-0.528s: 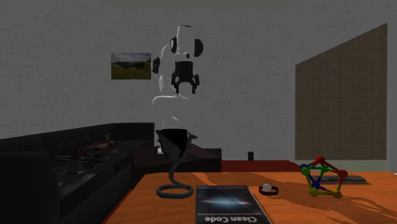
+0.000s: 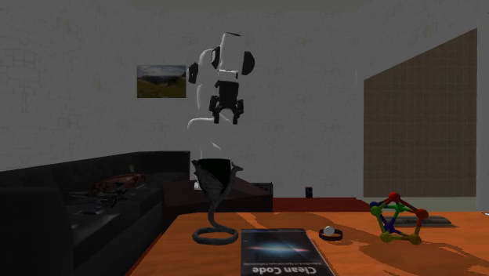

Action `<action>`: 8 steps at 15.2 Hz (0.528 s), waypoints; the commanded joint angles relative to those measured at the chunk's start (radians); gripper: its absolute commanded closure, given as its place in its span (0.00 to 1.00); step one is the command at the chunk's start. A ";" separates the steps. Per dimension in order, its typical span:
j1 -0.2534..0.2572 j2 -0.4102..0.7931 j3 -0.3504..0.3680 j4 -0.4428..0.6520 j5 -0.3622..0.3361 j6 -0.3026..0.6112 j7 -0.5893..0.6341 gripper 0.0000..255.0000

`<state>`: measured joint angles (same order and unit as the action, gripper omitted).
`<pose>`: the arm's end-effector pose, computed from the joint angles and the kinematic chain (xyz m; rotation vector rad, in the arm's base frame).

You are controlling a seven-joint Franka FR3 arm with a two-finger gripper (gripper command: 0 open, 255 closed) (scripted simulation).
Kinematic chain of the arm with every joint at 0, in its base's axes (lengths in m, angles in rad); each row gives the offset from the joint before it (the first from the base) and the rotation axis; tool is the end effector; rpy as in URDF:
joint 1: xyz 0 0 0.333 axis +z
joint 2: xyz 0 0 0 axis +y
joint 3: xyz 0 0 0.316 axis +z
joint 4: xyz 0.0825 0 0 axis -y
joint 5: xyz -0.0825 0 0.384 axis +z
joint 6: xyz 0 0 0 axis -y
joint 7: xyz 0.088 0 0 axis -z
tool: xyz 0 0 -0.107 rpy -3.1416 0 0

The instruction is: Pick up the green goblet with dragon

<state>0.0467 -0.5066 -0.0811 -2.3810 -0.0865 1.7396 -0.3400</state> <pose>0.3826 -0.0235 0.4948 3.0696 0.5250 -0.2208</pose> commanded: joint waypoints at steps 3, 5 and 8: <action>0.021 0.177 -0.024 0.073 -0.055 0.076 -0.148 0.00; 0.029 0.261 -0.029 0.115 -0.079 0.108 -0.215 0.00; 0.040 0.385 -0.031 0.182 -0.113 0.151 -0.309 0.00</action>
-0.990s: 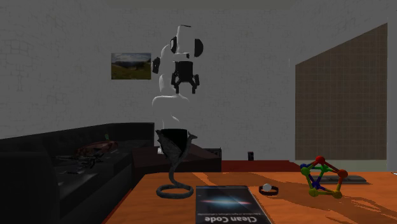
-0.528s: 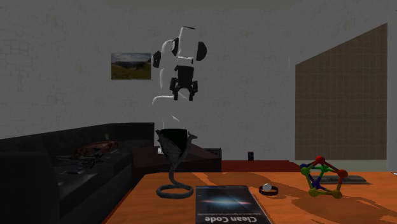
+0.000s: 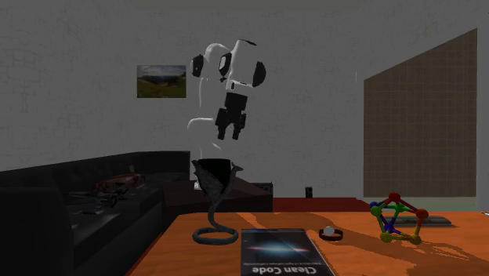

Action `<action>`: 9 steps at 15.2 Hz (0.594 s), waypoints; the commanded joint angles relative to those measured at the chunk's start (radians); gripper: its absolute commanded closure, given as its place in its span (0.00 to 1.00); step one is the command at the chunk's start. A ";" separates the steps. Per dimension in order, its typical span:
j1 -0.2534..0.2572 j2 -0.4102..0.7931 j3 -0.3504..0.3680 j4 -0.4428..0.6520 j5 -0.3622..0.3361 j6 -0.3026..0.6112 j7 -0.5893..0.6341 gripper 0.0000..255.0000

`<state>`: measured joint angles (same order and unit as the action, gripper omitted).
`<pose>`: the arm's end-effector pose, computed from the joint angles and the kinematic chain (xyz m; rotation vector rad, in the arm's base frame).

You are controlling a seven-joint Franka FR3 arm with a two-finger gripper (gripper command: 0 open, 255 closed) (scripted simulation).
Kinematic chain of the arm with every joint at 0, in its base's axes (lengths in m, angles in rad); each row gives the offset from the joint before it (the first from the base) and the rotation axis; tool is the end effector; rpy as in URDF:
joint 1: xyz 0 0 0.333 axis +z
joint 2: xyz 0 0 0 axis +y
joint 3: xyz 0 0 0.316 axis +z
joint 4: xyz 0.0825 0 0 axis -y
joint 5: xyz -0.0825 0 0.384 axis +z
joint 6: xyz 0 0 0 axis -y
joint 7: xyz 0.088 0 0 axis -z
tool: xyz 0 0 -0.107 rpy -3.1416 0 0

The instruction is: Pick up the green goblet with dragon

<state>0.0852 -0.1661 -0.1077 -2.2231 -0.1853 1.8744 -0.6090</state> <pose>0.4745 -0.0257 0.4310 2.8693 0.9850 -0.3366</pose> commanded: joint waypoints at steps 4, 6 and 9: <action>0.013 0.205 0.004 0.121 -0.061 0.066 -0.154 0.00; 0.018 0.283 0.011 0.173 -0.085 0.087 -0.207 0.00; 0.024 0.360 0.019 0.226 -0.112 0.106 -0.257 0.00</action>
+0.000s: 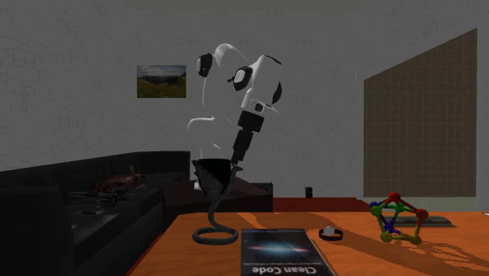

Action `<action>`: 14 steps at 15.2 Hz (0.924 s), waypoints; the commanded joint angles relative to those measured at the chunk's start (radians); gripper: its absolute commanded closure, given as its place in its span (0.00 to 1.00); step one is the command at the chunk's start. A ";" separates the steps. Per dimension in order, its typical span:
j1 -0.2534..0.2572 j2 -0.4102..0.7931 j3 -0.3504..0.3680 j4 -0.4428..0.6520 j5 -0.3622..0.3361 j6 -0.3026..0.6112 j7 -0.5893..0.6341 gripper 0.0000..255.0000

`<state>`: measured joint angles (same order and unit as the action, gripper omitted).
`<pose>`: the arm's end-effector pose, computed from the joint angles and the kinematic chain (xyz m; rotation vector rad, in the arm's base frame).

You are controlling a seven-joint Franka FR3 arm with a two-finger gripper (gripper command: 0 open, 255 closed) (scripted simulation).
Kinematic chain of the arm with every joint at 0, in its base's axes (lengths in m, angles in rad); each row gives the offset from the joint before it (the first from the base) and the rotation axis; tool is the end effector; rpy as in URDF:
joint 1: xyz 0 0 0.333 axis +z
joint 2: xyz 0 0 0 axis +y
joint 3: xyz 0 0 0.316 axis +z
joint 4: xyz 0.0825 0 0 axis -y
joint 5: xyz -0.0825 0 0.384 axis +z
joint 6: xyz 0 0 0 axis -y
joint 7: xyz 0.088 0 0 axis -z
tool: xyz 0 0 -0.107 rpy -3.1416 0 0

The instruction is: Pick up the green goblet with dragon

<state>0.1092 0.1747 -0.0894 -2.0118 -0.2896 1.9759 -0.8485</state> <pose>0.5628 -0.0059 0.3552 2.5784 1.4272 -0.4459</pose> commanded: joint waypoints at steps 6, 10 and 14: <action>-0.002 0.061 -0.001 -0.014 -0.014 0.074 0.001 0.00; -0.003 0.071 -0.001 -0.022 -0.016 0.091 0.005 1.00; -0.003 0.071 -0.001 -0.022 -0.016 0.091 0.005 1.00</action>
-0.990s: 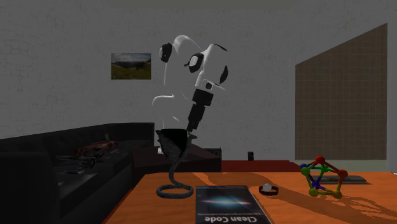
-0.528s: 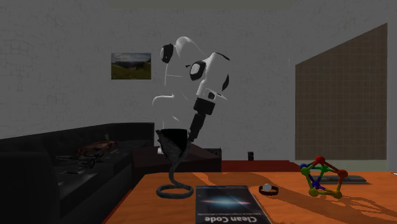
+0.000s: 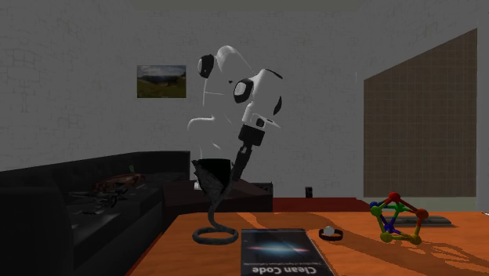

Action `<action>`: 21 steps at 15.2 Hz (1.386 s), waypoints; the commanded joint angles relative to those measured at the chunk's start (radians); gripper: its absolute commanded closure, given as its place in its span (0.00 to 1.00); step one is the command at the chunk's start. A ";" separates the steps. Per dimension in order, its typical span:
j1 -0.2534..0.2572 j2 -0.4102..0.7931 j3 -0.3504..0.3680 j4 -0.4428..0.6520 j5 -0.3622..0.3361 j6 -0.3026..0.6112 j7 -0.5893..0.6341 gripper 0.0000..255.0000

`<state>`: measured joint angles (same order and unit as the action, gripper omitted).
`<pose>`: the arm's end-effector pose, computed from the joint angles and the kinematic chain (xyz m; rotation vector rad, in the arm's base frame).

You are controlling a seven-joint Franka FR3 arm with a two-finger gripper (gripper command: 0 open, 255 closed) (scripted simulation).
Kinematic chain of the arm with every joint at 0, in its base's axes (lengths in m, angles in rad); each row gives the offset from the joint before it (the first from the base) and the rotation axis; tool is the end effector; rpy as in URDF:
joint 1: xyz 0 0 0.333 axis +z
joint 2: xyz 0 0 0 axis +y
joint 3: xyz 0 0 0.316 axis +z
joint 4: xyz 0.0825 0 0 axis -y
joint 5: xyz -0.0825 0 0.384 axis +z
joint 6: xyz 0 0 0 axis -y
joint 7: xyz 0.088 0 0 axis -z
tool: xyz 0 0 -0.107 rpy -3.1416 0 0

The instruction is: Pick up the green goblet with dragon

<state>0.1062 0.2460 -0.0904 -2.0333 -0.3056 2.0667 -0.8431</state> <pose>0.5675 -0.0057 0.3117 2.5569 1.4545 -0.4513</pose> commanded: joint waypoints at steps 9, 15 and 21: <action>0.002 -0.028 0.001 0.018 0.005 -0.045 -0.012 1.00; 0.004 -0.067 0.003 0.050 0.011 -0.114 -0.030 1.00; 0.006 -0.096 0.004 0.084 0.015 -0.175 -0.045 1.00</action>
<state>0.1115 0.1542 -0.0870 -1.9530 -0.2906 1.8983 -0.8869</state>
